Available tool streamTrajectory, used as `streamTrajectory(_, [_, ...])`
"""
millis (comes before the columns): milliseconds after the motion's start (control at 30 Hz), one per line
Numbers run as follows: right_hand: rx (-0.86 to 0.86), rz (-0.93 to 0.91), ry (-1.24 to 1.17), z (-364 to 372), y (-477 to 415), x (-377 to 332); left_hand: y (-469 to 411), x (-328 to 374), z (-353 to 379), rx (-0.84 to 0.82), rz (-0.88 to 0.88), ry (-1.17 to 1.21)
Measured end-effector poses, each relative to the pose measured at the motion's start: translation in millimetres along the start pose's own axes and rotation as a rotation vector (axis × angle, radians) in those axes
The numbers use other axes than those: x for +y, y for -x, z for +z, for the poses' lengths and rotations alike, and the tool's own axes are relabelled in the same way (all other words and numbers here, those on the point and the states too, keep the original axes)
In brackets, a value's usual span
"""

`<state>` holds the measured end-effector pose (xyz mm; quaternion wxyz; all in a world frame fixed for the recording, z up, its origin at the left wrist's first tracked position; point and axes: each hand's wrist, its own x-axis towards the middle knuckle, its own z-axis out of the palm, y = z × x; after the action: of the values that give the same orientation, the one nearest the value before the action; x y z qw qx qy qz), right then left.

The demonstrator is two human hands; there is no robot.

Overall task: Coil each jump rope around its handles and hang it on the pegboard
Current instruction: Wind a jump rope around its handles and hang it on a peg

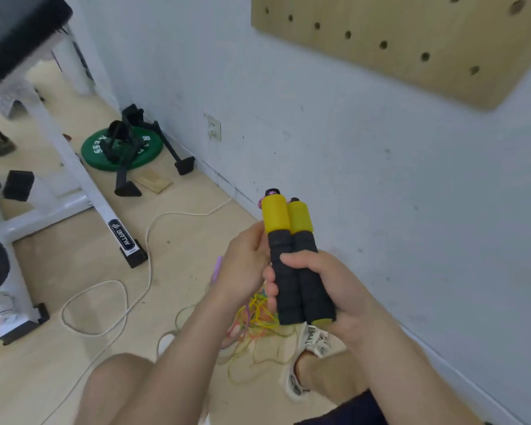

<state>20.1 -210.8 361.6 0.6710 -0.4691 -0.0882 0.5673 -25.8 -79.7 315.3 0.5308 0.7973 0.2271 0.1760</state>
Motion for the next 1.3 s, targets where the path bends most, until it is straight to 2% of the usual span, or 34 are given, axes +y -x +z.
streamTrajectory(133, [0.332, -0.168, 0.593, 6.3, 31.4, -3.9, 25.3, 30.9, -19.9, -0.065, 0.271, -0.723])
streamTrajectory(267, [0.510, -0.268, 1.198, 13.7, 46.9, -8.5, 48.4, 65.4, -27.0, -0.151, 0.352, -1.227])
streamTrajectory(367, [0.539, -0.226, 1.561, 20.4, 60.7, -12.2, 60.7, 86.9, -24.6, -0.272, 0.399, -1.423])
streamTrajectory(500, [0.469, -0.127, 1.885, 36.8, 81.9, -27.2, 78.2, 112.1, -28.2, -0.321, 0.526, -1.470])
streamTrajectory(567, [0.430, -0.076, 2.020, 46.2, 92.4, -38.9, 85.3, 122.0, -35.1, -0.306, 0.571, -1.377])
streamTrajectory(700, [0.352, -0.059, 2.261, 60.6, 111.6, -59.5, 93.6, 143.9, -54.9, -0.254, 0.543, -1.046])
streamTrajectory(833, [0.206, -0.060, 2.518, 63.8, 119.3, -65.3, 91.0, 161.1, -69.9, -0.294, 0.483, -0.978])
streamTrajectory(900, [0.090, -0.159, 2.631, 63.4, 120.1, -63.0, 87.8, 166.2, -74.1, -0.419, 0.408, -0.878])
streamTrajectory(967, [-0.049, -0.394, 2.703, 61.8, 120.5, -61.5, 82.2, 167.0, -78.8, -0.564, 0.305, -0.712])
streamTrajectory(1033, [-0.158, -0.592, 2.684, 56.9, 120.8, -62.8, 75.4, 160.1, -83.7, -0.660, 0.199, -0.526])
streamTrajectory(1100, [-0.192, -0.753, 2.570, 46.1, 117.2, -66.3, 69.7, 145.1, -84.8, -0.668, 0.107, -0.272])
streamTrajectory(1200, [-0.114, -1.005, 2.408, 23.9, 103.2, -68.9, 61.9, 115.7, -77.4, -0.618, -0.008, 0.097])
streamTrajectory(1300, [-0.026, -1.035, 2.146, 5.4, 86.1, -58.4, 55.8, 98.2, -65.3, -0.543, -0.033, 0.374])
